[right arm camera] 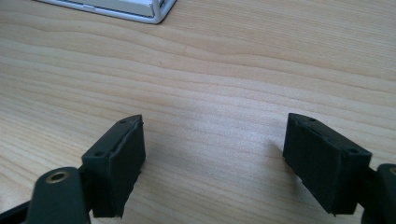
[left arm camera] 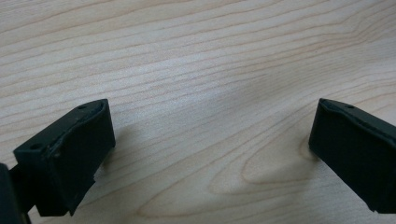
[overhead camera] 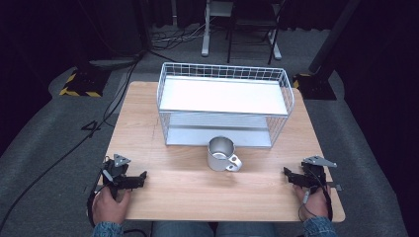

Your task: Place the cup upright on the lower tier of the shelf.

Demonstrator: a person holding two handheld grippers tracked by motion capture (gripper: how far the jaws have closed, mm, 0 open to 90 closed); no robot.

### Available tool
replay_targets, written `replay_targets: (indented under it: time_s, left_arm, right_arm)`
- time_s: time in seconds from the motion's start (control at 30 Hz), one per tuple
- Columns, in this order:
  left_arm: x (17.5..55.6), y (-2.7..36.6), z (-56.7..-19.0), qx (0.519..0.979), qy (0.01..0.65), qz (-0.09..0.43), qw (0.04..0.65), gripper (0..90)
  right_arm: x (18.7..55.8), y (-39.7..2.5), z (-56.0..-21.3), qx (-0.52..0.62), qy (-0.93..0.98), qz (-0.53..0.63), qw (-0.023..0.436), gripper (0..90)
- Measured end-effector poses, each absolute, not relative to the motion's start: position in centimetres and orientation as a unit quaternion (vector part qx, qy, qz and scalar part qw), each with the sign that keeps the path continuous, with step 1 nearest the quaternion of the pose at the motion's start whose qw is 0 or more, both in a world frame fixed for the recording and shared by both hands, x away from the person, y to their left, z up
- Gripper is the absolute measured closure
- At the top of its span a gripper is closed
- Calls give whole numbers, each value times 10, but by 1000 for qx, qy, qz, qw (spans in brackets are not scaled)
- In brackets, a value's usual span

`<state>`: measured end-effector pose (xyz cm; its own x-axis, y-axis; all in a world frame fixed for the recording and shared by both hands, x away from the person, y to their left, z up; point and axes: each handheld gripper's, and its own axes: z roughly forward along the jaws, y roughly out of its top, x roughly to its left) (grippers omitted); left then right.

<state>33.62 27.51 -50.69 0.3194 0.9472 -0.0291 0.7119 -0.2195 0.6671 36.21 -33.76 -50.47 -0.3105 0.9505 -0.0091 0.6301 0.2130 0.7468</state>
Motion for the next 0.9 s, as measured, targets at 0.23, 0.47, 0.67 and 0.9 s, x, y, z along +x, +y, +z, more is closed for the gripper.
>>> replay_targets:
  time_s: [0.23,0.47,0.67,0.9]
  left_arm:
    - [337,276,-507,755,549,198,298,5]
    - [337,275,-507,755,550,198,297,5]
    - [337,276,-507,755,549,198,297,5]
    - [337,275,-507,755,550,198,297,5]
  right_arm:
    - [363,-340,-504,523,746,336,238,256]
    - [363,-340,-505,534,738,331,248,259]
    - [363,-340,-505,537,735,331,248,261]
    - [362,-334,-494,516,743,339,258,404]
